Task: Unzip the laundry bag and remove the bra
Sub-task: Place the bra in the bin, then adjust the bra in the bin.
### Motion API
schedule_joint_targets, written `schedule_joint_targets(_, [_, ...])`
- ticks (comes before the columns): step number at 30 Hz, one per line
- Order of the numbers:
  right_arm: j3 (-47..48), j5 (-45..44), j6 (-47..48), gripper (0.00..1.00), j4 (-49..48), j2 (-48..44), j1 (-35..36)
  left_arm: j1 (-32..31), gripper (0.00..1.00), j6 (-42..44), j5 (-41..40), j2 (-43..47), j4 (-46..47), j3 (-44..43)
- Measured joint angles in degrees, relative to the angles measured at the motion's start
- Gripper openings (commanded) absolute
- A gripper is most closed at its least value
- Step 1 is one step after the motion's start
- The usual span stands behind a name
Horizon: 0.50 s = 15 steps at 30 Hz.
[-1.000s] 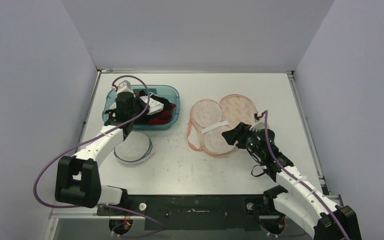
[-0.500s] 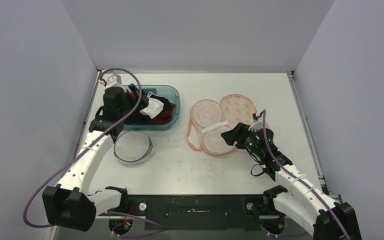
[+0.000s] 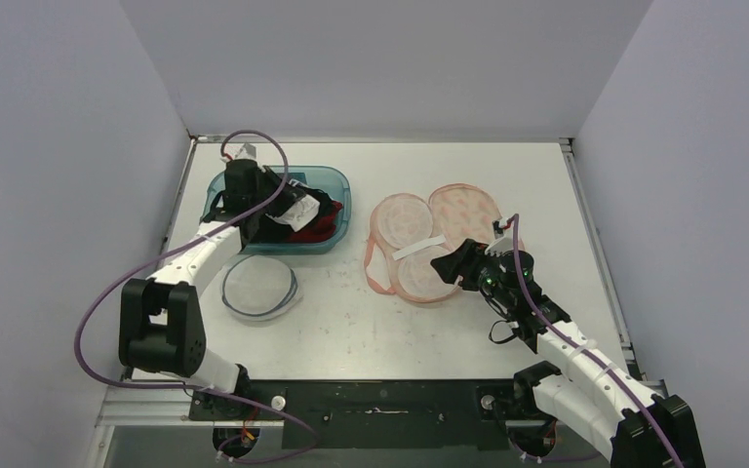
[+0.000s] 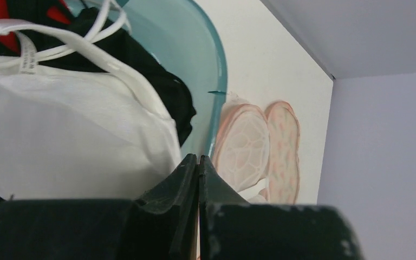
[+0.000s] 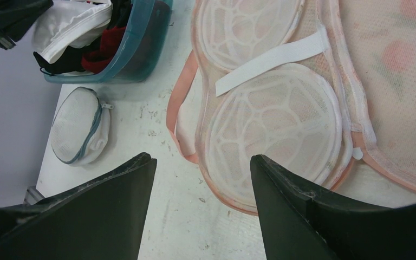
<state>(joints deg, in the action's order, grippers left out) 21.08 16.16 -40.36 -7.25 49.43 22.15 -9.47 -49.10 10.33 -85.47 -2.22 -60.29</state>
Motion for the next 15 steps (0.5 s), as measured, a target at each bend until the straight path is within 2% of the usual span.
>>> schedule_joint_targets(7, [0.0, 0.2, -0.44, 0.66, -0.02, 0.02, 0.0, 3.21, 0.0, -2.95, 0.63, -1.9, 3.45, 7.41])
schedule_joint_targets(15, [0.0, 0.22, -0.63, 0.66, -0.02, 0.02, 0.0, 4.13, 0.0, -2.82, -0.17, -6.38, 5.55, 8.74])
